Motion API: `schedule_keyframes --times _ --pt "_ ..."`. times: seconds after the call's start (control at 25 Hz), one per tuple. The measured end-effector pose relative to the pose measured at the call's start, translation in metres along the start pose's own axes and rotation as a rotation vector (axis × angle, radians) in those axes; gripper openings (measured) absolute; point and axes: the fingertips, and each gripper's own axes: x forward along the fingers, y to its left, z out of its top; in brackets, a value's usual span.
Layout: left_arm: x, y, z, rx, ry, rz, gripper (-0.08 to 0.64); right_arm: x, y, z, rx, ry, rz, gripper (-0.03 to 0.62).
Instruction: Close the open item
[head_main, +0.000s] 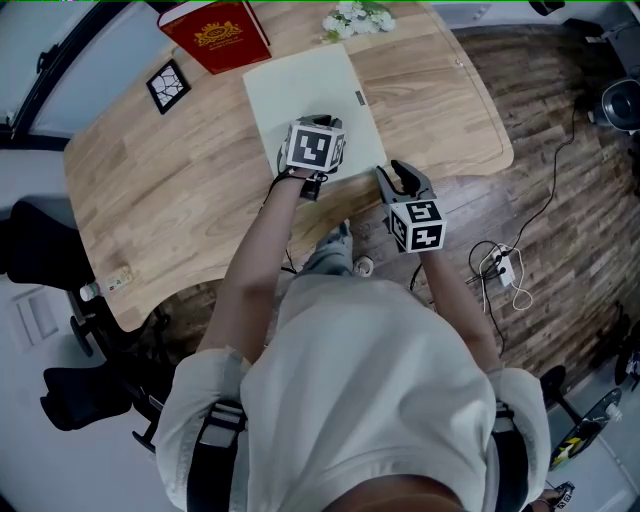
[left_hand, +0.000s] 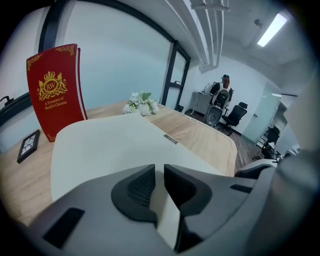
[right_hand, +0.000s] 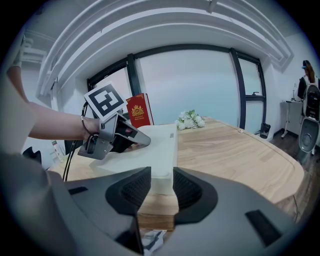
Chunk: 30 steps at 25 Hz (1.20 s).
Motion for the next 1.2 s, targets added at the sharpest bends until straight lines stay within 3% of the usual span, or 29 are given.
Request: schedule_keyframes --times 0.48,0.72,1.2 --pt "-0.002 0.000 0.002 0.008 -0.001 0.023 0.069 -0.006 0.003 0.003 -0.002 -0.014 0.000 0.143" --pt "-0.015 0.000 0.011 -0.014 -0.055 0.034 0.069 -0.016 0.001 0.005 -0.008 -0.029 -0.005 0.143" --pt "-0.044 -0.006 -0.001 -0.128 -0.137 0.048 0.058 -0.037 0.004 0.000 -0.023 -0.043 -0.011 0.143"
